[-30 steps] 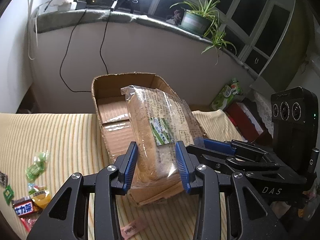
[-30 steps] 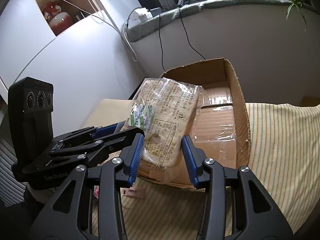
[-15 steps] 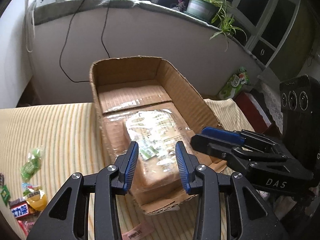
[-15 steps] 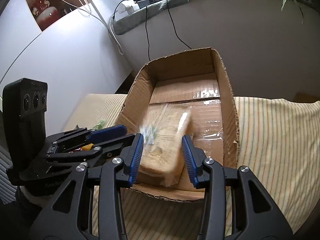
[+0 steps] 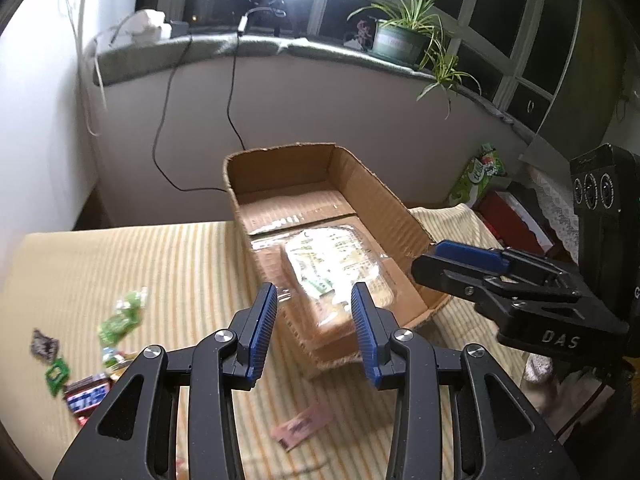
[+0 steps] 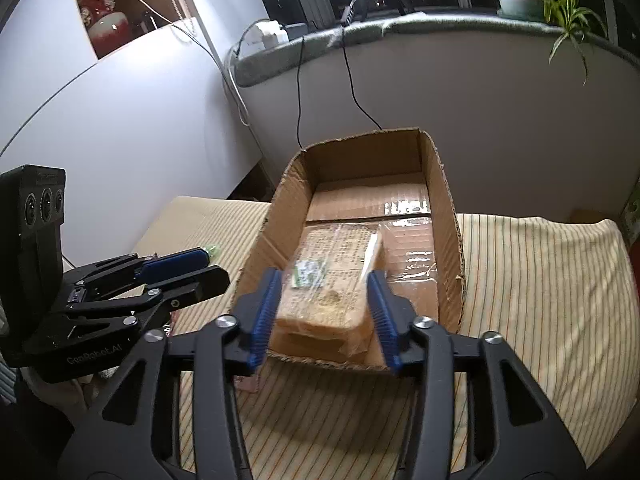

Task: Organize snacks
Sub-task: 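Carry the bread loaf into the cardboard box and open the left gripper, then grasp the wrapped brown cake with the right gripper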

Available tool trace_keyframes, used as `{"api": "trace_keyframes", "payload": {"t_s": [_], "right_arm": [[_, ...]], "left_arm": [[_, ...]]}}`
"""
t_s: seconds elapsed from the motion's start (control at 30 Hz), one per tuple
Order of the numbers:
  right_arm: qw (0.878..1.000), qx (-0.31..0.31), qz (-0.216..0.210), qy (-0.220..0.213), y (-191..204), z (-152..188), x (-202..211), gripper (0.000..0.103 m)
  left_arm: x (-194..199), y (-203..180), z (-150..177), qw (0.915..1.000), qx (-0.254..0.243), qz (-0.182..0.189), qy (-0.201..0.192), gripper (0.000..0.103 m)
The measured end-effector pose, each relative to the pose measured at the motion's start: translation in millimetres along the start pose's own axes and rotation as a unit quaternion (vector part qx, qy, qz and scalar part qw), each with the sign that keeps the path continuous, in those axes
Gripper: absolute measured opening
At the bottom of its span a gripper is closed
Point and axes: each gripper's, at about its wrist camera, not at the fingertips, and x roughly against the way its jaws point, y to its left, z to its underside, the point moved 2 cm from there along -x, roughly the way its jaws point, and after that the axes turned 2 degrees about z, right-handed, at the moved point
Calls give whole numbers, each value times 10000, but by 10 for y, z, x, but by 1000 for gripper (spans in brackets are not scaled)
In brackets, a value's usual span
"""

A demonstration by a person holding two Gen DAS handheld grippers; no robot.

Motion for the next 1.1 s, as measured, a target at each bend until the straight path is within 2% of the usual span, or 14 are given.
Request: {"api": "trace_keyframes", "payload": {"t_s": [0.13,0.23,0.27,0.3,0.37,0.53,0.7,0.97,1.1], "right_arm": [[9994,-30,-83,-333,107,62,177,64],[9990,110,-84,-433,229,101,262,67],[9989,173,-62,-441,267,107,272,72],[9987,266,-28,-443,320,120,287,75],[9979,491,8,-416,447,156,311,84],[9960,855,-36,-249,704,264,352,85],[9939,1067,-197,-186,908,395,406,85],[9895,1317,-572,155,1212,668,272,85],[9841,1554,-768,384,1421,852,136,85]], "left_arm": [[175,35,77,9997,-87,-183,-104,40],[310,66,158,9992,-139,-327,-165,40],[341,75,175,9991,-144,-353,-177,41],[406,96,215,9988,-166,-413,-206,42],[509,118,287,9979,-224,-552,-267,54],[752,222,486,9960,-238,-788,-355,61],[995,465,772,9943,-73,-1018,-323,62],[1182,667,1262,9949,235,-977,-90,62],[1132,826,1441,9944,470,-941,78,61]]}}
